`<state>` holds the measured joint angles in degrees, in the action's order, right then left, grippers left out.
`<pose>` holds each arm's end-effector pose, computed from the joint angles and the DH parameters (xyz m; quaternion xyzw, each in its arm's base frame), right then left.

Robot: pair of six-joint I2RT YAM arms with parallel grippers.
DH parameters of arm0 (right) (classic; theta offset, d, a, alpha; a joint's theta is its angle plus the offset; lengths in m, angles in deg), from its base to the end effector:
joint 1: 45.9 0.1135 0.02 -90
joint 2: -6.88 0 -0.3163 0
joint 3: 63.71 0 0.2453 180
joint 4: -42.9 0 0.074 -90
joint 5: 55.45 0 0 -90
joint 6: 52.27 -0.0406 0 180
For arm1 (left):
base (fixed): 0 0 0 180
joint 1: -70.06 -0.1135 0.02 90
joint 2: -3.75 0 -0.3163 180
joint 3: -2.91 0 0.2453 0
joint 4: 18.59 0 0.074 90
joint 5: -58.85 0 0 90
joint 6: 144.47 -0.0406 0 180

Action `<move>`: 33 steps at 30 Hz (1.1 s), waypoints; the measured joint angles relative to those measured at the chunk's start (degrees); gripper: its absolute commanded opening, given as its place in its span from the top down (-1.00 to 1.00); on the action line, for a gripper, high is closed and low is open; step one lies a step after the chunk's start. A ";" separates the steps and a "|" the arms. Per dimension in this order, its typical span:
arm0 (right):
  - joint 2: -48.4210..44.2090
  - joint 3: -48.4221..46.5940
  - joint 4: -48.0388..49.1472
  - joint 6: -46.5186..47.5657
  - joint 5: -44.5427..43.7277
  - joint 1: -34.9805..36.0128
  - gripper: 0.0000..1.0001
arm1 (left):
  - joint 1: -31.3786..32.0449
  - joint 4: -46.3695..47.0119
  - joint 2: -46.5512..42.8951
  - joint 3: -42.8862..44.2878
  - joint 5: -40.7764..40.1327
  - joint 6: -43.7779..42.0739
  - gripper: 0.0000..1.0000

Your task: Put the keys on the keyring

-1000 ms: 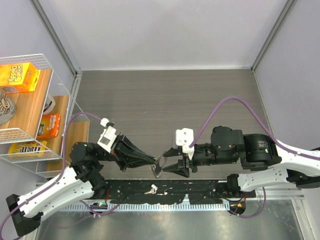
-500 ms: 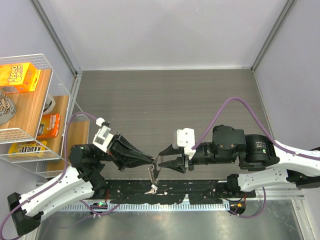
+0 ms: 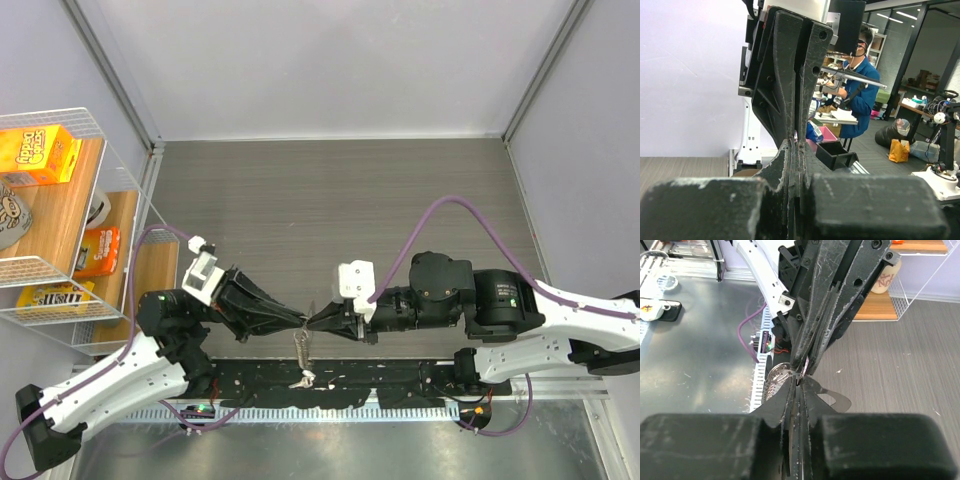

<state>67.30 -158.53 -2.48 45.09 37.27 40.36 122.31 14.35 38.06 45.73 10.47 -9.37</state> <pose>0.0097 0.1785 0.5053 -0.5727 0.5169 0.4183 0.4795 0.0274 -0.0794 0.3972 0.3472 0.3634 -0.7364 0.4530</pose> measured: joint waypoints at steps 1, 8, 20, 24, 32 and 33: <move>0.09 0.00 -0.02 0.11 0.15 0.00 0.89 | 0.00 0.15 0.04 -0.04 -0.04 0.02 1.00; 0.09 -0.13 -0.20 0.07 0.87 0.00 0.90 | 0.00 0.70 0.07 -0.35 -0.31 0.17 1.00; 5.97 -11.04 -13.35 0.02 0.57 -0.02 0.89 | 0.02 -10.27 -1.29 2.03 -0.46 -2.01 0.38; 9.33 -17.42 -18.73 -0.20 0.59 -0.02 0.89 | 0.02 -18.12 -2.34 4.96 0.11 -4.35 0.29; 13.27 -25.73 -25.29 -1.40 1.07 -0.04 0.89 | 0.02 -34.25 -4.22 10.34 0.70 -11.02 0.24; 13.64 -26.45 -26.05 -1.66 1.11 -0.11 0.89 | 0.02 -36.00 -4.33 10.88 0.79 -11.63 0.24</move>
<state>80.94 -184.98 -28.53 43.43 38.38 40.25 122.33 -21.65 33.73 56.61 11.26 -21.00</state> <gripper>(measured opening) 0.057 0.376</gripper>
